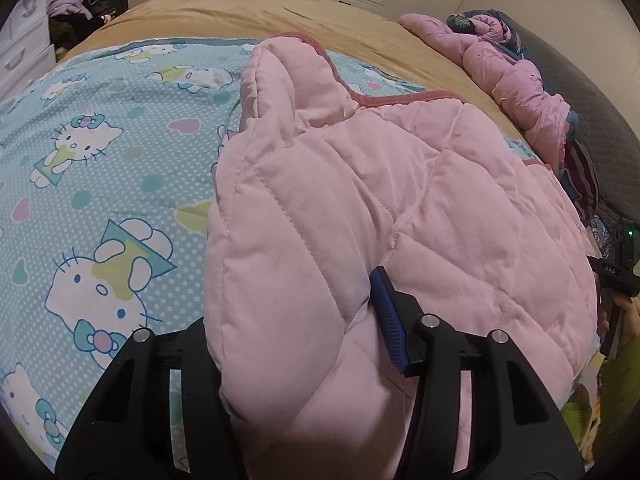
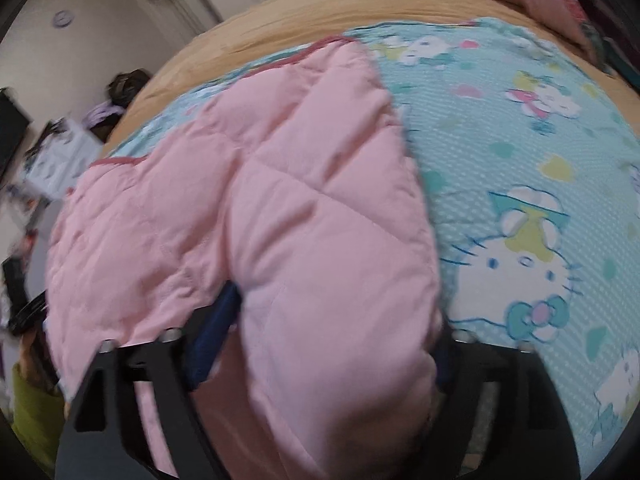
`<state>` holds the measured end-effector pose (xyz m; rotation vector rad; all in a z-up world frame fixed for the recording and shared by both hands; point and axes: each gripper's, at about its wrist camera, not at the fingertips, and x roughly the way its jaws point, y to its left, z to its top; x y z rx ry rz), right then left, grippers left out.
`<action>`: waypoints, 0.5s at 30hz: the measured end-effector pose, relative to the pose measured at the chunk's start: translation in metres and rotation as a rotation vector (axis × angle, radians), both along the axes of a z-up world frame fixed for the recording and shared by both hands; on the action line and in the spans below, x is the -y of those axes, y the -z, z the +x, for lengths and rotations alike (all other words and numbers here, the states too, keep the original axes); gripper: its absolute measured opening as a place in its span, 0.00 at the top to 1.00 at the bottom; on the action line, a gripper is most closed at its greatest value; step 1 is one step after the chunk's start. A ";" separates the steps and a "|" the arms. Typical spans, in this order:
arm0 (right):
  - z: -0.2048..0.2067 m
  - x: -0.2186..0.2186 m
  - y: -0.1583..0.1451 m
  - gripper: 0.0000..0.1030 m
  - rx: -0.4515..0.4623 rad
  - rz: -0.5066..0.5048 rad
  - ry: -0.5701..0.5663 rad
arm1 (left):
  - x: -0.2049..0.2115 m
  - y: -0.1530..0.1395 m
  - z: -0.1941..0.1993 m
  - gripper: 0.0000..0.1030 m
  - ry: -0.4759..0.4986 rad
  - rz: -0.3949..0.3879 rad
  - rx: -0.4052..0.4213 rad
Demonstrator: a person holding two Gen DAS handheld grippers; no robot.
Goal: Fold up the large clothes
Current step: 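Grip the coat side with both grippers and fold it over the coat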
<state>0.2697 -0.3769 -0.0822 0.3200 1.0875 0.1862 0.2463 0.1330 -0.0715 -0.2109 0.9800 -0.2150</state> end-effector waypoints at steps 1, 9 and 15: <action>-0.001 0.000 0.000 0.11 -0.002 0.008 0.015 | 0.000 0.000 0.000 0.58 0.004 0.002 -0.002; -0.013 -0.002 -0.005 0.06 -0.004 -0.020 0.087 | 0.000 0.000 0.000 0.55 -0.004 0.014 -0.011; -0.024 -0.010 -0.016 0.05 0.017 -0.079 0.105 | 0.000 -0.002 -0.004 0.47 -0.016 0.024 -0.017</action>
